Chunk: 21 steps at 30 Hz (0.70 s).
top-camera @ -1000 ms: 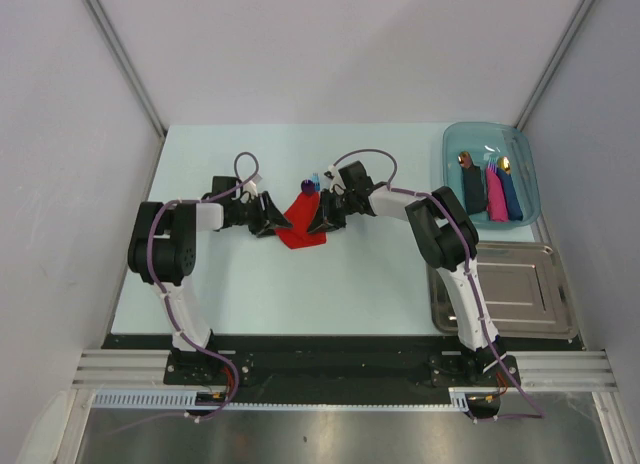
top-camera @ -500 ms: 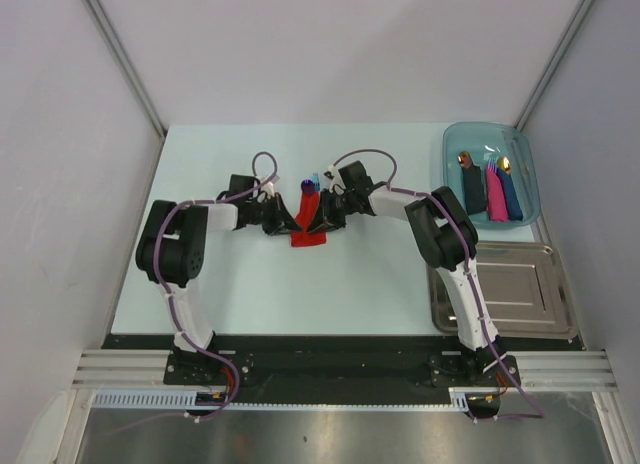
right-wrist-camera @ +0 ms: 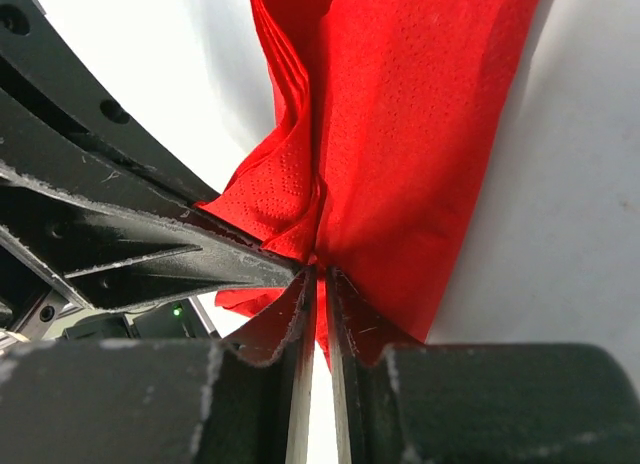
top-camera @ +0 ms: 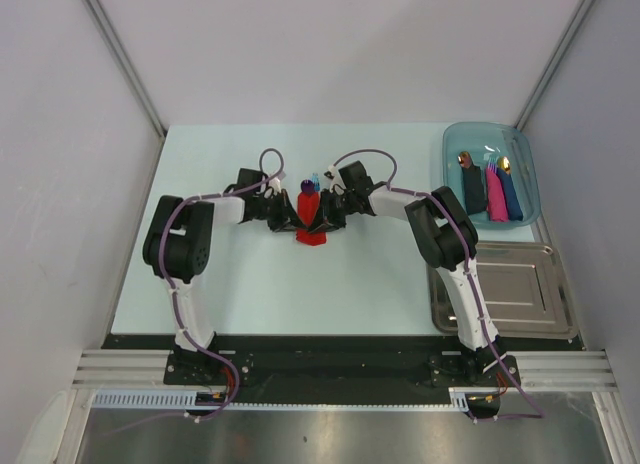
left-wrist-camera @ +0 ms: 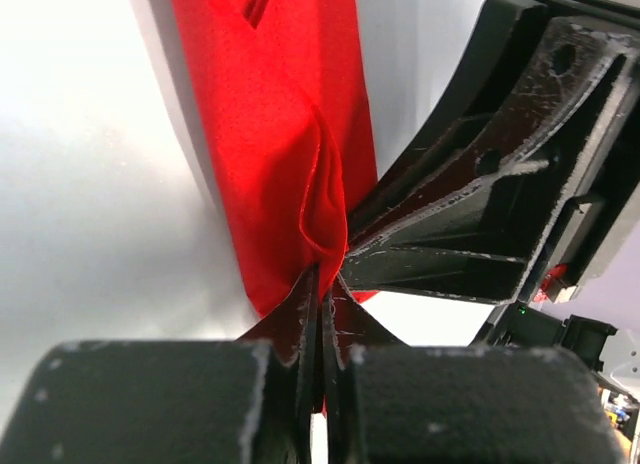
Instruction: Place the utensils on the paper napkin and roll it up
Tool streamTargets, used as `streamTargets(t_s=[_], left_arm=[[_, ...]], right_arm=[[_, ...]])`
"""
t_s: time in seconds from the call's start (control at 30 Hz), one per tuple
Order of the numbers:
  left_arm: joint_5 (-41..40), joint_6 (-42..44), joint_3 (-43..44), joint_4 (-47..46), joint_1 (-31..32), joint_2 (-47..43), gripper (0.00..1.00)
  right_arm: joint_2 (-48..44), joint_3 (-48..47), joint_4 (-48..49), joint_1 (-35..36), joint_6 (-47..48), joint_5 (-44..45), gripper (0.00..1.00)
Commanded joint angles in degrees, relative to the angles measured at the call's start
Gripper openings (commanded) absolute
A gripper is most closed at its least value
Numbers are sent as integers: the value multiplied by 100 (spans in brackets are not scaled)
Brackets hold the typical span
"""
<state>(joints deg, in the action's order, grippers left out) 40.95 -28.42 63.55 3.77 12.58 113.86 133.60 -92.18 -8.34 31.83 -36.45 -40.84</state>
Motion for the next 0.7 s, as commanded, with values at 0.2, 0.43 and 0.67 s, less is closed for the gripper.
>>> streamTargets(t_s=[0.2, 0.43, 0.67], left_arm=[[-904, 486, 333, 958, 78, 303, 0], [-1247, 707, 474, 1345, 122, 347, 0], [-1300, 759, 518, 1354, 166, 321, 0]], right_arm=[[-228, -125, 7, -28, 147, 217, 19], [-546, -238, 543, -291, -169, -143, 23], [-194, -643, 403, -485, -3, 67, 23]])
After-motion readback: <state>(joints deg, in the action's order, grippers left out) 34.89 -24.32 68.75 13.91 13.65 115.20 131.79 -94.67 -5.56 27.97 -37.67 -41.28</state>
